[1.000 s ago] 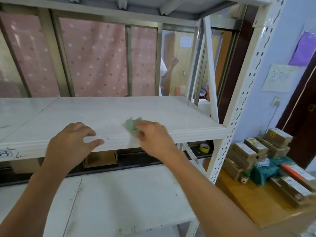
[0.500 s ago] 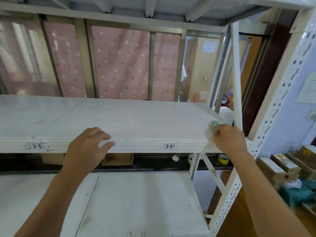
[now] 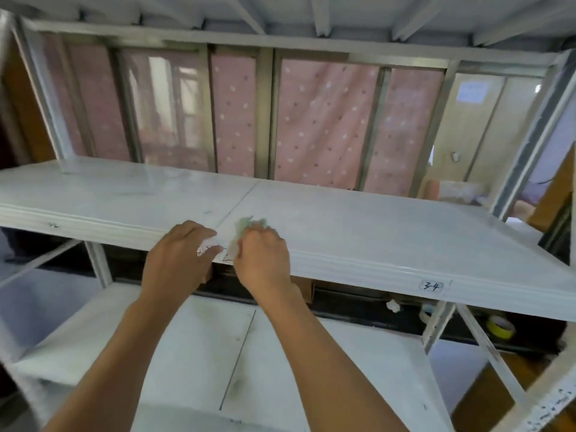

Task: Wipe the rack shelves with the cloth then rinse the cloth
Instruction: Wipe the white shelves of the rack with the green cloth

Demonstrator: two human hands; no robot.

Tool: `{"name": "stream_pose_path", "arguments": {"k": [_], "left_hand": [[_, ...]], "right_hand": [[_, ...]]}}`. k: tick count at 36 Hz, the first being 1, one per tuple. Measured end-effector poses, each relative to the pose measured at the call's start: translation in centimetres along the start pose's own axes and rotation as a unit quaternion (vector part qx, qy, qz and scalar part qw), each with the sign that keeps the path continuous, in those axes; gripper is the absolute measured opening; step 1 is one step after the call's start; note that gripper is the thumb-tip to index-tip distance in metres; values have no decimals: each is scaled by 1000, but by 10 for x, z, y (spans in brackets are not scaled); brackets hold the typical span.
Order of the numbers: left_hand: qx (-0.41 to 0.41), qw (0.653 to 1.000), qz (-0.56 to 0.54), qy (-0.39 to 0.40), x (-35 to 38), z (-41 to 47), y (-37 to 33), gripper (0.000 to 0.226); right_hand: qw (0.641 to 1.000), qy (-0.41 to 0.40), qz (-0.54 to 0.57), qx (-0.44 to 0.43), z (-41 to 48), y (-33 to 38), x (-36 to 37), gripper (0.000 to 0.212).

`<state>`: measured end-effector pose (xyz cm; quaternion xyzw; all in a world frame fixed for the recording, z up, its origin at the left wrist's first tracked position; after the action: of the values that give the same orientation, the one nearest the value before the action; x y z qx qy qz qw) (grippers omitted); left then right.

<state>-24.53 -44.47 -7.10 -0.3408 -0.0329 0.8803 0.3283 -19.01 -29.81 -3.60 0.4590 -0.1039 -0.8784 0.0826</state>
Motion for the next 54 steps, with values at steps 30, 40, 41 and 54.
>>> {"name": "stream_pose_path", "arguments": {"k": [30,40,41,54], "left_hand": [[93,986,-92,102,10,30,7,20],[-22,995,-64,70,7,28,-13,21],[-20,995,-62,78,7,30,-21,19],[103,954,-118,255,79,77,-169,50]], "right_hand": [[968,169,118,-142,67,-82,-20,37],[935,199,0,-294,167,-117,39,52],[937,186,-25,-294,176,-124,43,50],[973,147,-140,-106,246,-238,38,31]]}}
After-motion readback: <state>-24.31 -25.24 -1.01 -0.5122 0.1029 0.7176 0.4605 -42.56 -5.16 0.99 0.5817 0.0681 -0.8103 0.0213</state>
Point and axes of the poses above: each hand's wrist, its own z-axis towards the middle knuckle, its own x-axis out of the palm, y = z × x, the point moved 1 cm from there along z, towards the middle knuckle, and after that the axes turned 3 degrees about -y, right-handed, at the moved point
